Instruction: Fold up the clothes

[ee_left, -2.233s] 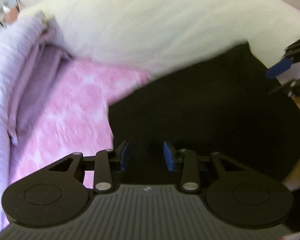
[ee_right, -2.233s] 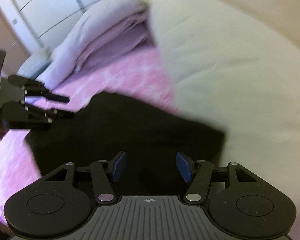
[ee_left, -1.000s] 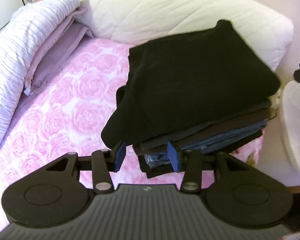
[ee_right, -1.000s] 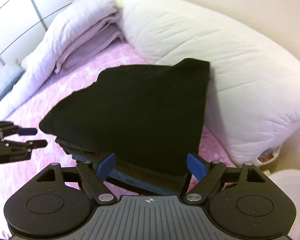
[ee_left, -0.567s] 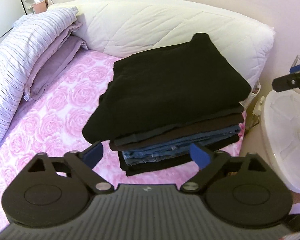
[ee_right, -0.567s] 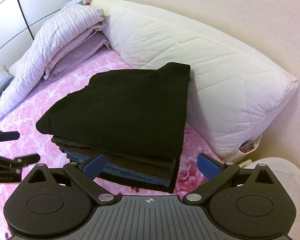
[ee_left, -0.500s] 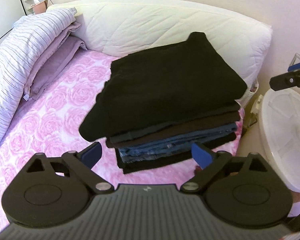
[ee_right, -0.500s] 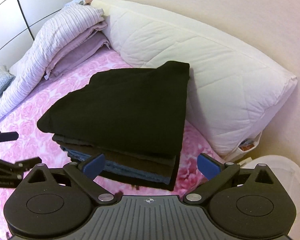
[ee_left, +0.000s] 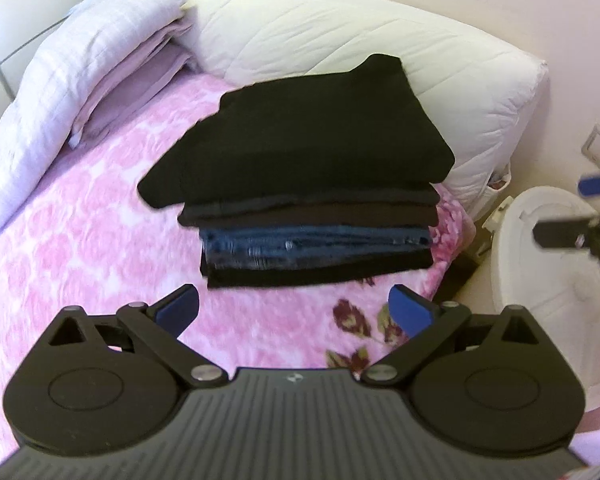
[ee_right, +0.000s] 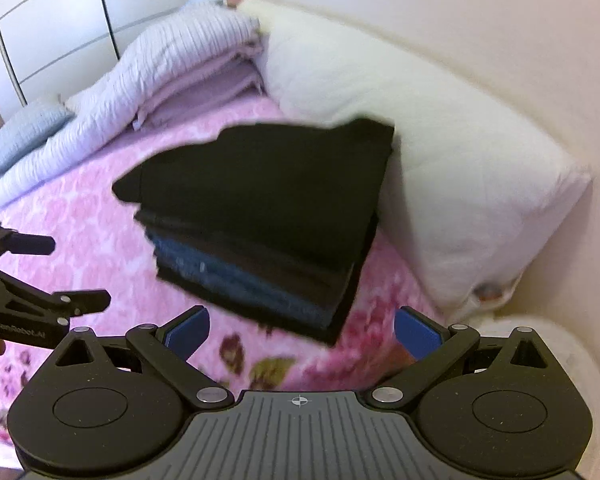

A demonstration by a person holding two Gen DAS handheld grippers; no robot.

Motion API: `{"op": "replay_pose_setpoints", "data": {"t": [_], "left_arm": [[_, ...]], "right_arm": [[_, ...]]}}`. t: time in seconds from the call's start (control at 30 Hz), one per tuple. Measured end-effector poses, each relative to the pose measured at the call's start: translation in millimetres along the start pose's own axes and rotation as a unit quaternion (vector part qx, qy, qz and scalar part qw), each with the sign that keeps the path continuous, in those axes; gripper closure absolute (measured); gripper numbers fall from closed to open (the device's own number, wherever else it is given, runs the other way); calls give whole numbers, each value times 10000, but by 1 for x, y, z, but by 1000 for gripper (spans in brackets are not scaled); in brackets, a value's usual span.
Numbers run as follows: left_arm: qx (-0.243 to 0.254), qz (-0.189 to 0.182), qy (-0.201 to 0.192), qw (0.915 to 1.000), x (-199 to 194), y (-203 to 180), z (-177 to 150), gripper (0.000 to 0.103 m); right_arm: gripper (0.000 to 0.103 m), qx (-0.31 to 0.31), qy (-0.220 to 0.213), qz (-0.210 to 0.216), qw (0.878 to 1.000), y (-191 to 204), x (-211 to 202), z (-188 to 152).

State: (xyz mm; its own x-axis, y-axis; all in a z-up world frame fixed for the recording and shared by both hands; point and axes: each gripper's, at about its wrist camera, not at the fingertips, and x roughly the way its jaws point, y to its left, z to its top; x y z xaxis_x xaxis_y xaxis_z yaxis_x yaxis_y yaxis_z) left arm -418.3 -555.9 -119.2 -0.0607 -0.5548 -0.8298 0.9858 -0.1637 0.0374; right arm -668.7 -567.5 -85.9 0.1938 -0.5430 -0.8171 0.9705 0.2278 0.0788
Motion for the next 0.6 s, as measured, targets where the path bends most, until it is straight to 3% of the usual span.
{"op": "replay_pose_setpoints", "data": {"t": [0.13, 0.6], "left_arm": [[-110, 22, 77, 9999, -10, -4, -8, 4], [117, 15, -54, 9999, -46, 20, -31, 9]], "right_arm": [[1, 122, 283, 18, 9995, -1, -4, -7], [2, 681, 209, -330, 9969, 38, -33, -14]]}}
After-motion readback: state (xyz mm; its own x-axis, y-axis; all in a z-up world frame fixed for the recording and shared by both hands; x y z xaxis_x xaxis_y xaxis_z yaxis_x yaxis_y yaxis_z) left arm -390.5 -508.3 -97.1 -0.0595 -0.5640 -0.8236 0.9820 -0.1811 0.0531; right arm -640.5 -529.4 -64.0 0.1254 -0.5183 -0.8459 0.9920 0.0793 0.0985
